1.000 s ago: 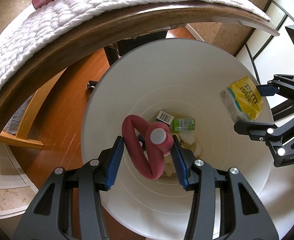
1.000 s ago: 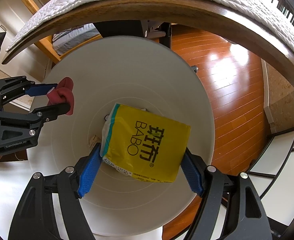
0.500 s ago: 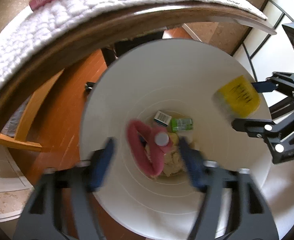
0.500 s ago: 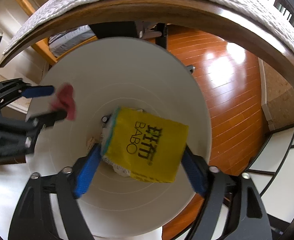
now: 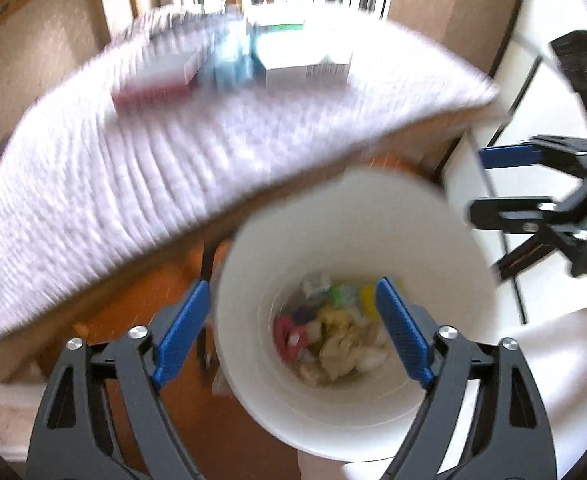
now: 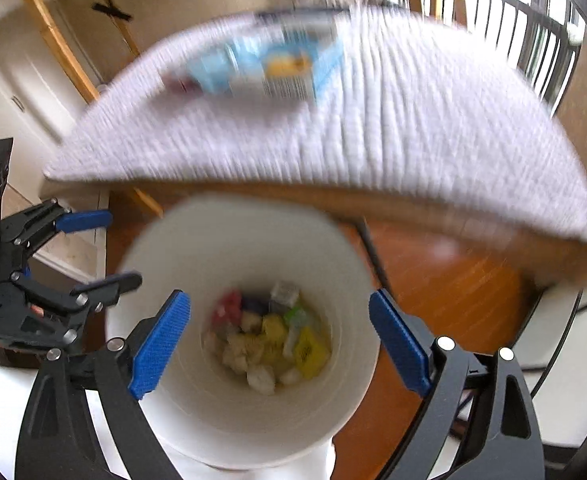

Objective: Collect trash
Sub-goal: 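Grasp the pink-edged printed box with the left gripper while the right grasps the white vitamin box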

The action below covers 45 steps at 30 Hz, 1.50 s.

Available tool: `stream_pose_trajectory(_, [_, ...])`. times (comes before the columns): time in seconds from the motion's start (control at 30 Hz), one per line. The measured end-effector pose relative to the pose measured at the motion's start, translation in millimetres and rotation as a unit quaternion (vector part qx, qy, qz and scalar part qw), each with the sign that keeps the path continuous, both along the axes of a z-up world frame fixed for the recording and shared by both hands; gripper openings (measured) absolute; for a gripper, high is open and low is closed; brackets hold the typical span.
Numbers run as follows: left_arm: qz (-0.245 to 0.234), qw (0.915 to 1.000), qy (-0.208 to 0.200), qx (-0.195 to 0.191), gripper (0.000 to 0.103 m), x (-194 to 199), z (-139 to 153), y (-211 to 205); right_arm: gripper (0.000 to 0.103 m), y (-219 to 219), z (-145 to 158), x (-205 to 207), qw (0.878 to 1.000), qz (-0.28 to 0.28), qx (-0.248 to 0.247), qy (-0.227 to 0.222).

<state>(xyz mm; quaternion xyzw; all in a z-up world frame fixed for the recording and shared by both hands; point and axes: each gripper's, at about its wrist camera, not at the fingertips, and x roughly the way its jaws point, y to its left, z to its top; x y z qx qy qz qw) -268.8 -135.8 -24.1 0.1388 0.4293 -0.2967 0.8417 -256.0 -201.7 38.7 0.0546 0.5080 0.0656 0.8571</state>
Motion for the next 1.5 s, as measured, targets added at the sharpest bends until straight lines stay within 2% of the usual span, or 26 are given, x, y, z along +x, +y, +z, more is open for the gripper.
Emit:
stream_pose_trajectory(0.07, [0.015,0.9986,-0.050,-0.011,0.102,3.2,26.3,2.2,0.099,-2.1,22.5,5.1,0.999,-0.010,-0.023,-0.040])
stream_pose_trajectory(0.17, [0.052,0.9936,-0.100,-0.015,0.102,19.4,50.6,11.0,0.099,-7.6,45.5,23.3,0.994,-0.030,-0.052,-0.086])
stream_pose_trajectory(0.23, [0.074,0.9910,-0.110,-0.020,0.102,39.5,58.8,18.2,0.099,-13.5,53.2,45.3,0.992,-0.046,-0.055,-0.099])
stream_pose_trajectory(0.33, [0.101,0.9883,-0.114,-0.008,0.102,79.5,60.7,26.2,0.099,-21.3,57.7,80.1,0.991,-0.059,-0.046,-0.107])
stream_pose_trajectory(0.47, [0.101,0.9902,-0.096,-0.005,0.102,124.0,55.1,30.5,0.099,-26.2,54.6,123.5,0.991,-0.067,-0.052,-0.103])
stream_pose_trajectory(0.57, [0.090,0.9919,-0.090,0.006,0.102,145.6,49.1,29.6,0.099,-30.1,47.2,156.8,0.993,-0.074,-0.035,-0.087])
stream_pose_trajectory(0.73, [0.052,0.9959,-0.074,0.000,0.102,165.8,44.8,21.4,0.099,-30.8,33.3,197.4,0.994,-0.082,-0.005,-0.069])
stream_pose_trajectory(0.83, [0.032,0.9968,-0.071,0.014,0.102,175.3,40.5,11.5,0.099,-27.4,28.3,217.3,0.995,-0.082,0.001,-0.063])
stream_pose_trajectory(0.97, [0.017,0.9976,-0.062,0.027,0.102,188.6,33.3,5.1,0.097,-25.7,21.4,231.9,0.995,-0.078,0.001,-0.058])
stream_pose_trajectory(1.2, [0.016,0.9995,-0.028,0.006,0.101,213.9,25.0,2.5,0.073,-25.9,10.6,247.0,0.997,-0.063,0.022,-0.049])
stream_pose_trajectory(1.23, [0.014,0.9996,-0.024,0.005,0.100,215.6,23.7,2.2,0.071,-26.6,9.3,248.8,0.997,-0.063,0.025,-0.049])
stream_pose_trajectory(1.37, [0.007,0.9999,-0.010,0.003,0.079,219.3,20.6,-0.6,0.070,-29.8,7.6,250.0,0.996,-0.065,0.035,-0.055])
stream_pose_trajectory(1.5, [0.007,0.9999,-0.008,-0.003,0.079,216.6,23.1,1.4,0.070,-35.0,13.3,242.6,0.995,-0.067,0.038,-0.063])
